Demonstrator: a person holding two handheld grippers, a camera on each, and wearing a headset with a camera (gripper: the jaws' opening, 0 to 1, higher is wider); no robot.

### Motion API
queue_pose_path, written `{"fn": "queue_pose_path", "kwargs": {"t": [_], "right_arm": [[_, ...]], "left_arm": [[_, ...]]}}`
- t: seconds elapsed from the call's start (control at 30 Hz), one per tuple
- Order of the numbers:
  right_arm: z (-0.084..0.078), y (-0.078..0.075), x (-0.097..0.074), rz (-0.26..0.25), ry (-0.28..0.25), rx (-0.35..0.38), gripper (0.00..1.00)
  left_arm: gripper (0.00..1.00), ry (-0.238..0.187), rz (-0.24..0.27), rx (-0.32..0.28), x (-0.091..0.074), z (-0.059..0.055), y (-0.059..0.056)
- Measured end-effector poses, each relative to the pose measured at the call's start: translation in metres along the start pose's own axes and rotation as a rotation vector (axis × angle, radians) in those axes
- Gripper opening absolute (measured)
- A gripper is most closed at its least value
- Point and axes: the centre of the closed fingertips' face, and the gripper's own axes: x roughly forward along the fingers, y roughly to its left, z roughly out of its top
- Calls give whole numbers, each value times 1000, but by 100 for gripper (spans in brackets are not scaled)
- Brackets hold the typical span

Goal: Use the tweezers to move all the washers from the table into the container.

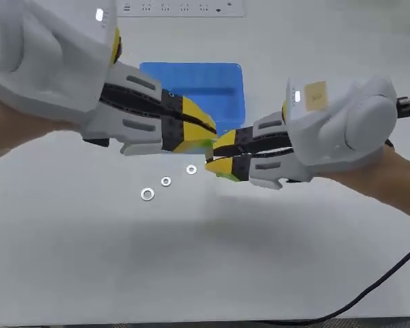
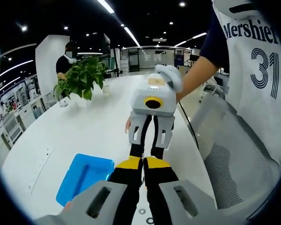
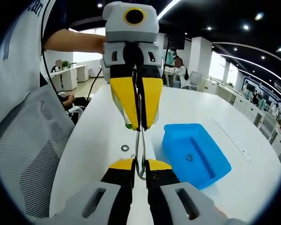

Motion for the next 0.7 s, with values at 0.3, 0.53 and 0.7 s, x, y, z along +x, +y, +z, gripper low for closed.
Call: {"fn": "queue_pose_path", "kwargs": {"t": [0.3, 0.53, 0.7], "right_arm": [[27, -13, -5, -4, -17, -62, 10], [38, -31, -4, 3, -40, -55, 10], [41, -49, -1, 3, -40, -69, 10]], "left_arm": [[6, -24, 17, 26, -21, 12, 13], [6, -35, 27, 47, -30, 18, 35], [6, -37, 28, 58, -32, 19, 52]]}}
